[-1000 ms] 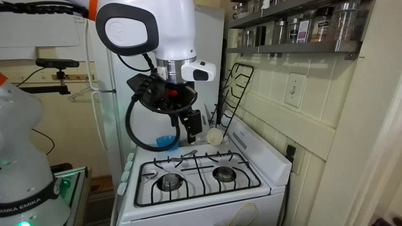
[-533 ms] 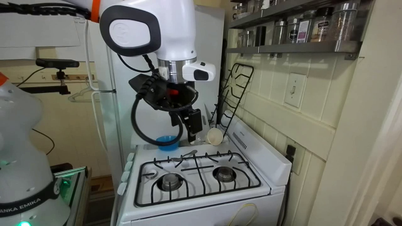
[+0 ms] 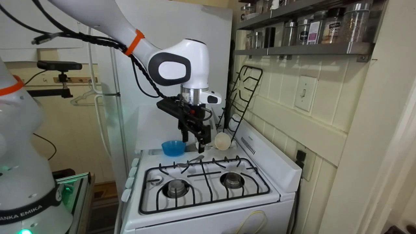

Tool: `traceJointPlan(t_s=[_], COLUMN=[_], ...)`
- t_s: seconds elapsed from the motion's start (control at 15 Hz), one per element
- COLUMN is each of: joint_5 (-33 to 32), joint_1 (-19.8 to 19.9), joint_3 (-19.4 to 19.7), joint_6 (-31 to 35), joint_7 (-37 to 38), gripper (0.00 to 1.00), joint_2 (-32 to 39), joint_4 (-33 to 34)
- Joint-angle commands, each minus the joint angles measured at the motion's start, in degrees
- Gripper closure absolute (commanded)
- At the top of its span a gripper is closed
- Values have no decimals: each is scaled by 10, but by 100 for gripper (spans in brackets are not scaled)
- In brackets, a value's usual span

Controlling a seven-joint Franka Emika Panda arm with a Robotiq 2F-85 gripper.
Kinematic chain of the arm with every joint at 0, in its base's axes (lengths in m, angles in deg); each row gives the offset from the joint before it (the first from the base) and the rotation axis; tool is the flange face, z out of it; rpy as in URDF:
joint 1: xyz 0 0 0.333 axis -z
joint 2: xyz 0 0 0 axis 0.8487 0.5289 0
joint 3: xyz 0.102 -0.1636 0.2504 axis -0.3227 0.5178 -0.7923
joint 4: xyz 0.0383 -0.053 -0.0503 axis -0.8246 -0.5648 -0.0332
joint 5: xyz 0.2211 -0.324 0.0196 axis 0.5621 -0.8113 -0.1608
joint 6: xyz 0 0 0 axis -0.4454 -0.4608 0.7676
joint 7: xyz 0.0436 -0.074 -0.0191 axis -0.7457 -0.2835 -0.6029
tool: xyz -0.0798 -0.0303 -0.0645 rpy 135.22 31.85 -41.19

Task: Put the spoon in the bowl

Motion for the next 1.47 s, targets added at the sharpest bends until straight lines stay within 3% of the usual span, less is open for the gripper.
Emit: traceJointPlan(t_s=[0.0, 0.27, 0.4, 0.67, 1.0, 1.4], joint_5=[-3, -8, 35, 114, 174, 152], joint_1=[2, -2, -5, -11, 4, -5], joint_3=[-22, -40, -42, -54, -82, -95], joint_6=[-1, -1, 36, 83, 54, 80], joint_7=[18, 42, 54, -1, -56, 44], gripper=[0, 0, 0, 0, 0, 0], joint_2=[20, 61, 77, 135, 207, 214], joint_4=[8, 30, 31, 65, 124, 106])
